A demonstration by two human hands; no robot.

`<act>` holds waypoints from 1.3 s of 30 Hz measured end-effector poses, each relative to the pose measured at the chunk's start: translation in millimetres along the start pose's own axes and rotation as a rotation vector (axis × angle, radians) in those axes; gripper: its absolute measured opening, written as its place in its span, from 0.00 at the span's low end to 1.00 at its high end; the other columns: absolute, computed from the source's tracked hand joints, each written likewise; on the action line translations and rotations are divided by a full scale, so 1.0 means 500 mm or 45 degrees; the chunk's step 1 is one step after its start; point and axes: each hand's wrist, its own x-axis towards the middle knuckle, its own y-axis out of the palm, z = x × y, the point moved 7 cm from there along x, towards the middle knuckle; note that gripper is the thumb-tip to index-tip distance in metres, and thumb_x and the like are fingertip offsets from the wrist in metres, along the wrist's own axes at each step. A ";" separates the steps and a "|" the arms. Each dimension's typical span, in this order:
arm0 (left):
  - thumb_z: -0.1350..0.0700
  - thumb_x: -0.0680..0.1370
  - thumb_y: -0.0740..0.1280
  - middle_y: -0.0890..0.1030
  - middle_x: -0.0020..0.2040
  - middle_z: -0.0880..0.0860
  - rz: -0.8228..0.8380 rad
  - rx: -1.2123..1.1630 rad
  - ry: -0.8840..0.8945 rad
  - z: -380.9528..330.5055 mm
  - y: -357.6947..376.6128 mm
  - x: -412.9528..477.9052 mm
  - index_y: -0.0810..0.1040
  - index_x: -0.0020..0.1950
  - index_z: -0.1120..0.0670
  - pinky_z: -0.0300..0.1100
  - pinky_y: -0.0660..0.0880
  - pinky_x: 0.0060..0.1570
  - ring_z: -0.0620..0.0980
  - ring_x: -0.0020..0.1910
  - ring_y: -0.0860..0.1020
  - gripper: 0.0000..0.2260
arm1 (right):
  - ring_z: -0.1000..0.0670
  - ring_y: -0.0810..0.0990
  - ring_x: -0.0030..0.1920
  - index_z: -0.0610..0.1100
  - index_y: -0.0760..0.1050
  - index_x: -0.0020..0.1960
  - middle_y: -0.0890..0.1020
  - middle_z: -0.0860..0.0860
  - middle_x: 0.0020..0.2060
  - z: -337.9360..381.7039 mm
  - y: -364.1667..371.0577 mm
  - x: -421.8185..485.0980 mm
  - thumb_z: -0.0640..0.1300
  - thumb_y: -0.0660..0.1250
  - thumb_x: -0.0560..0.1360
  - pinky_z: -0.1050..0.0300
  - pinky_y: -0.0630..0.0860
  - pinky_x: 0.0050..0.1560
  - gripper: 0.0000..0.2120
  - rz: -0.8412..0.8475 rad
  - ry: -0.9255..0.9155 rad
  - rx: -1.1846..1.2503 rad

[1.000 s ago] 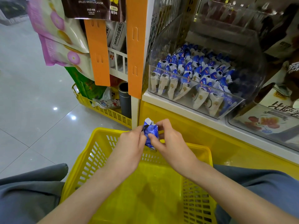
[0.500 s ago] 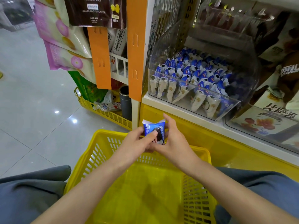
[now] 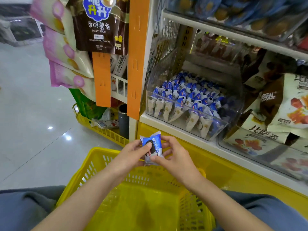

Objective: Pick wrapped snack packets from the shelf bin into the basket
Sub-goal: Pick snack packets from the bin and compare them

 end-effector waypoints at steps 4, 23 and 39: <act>0.58 0.77 0.65 0.82 0.54 0.55 0.069 0.221 0.173 -0.026 0.014 0.004 0.74 0.59 0.54 0.43 0.76 0.51 0.51 0.54 0.80 0.11 | 0.55 0.78 0.41 0.52 0.70 0.53 0.80 0.53 0.46 0.010 -0.020 0.002 0.43 0.69 0.73 0.58 0.77 0.46 0.11 0.004 -0.009 0.107; 0.49 0.81 0.52 0.74 0.62 0.49 -0.277 1.470 1.049 -0.266 0.078 0.122 0.70 0.65 0.51 0.39 0.54 0.63 0.48 0.63 0.68 0.16 | 0.45 0.81 0.43 0.44 0.70 0.38 0.77 0.48 0.34 0.092 -0.319 0.215 0.51 0.64 0.76 0.54 0.74 0.43 0.13 -0.311 0.228 -0.743; 0.48 0.79 0.44 0.78 0.52 0.47 -0.321 1.546 1.150 -0.251 0.068 0.138 0.75 0.57 0.50 0.41 0.56 0.62 0.47 0.54 0.72 0.21 | 0.56 0.82 0.27 0.42 0.72 0.57 0.79 0.49 0.36 0.034 -0.263 0.285 0.47 0.68 0.74 0.65 0.79 0.29 0.15 0.073 0.470 -0.594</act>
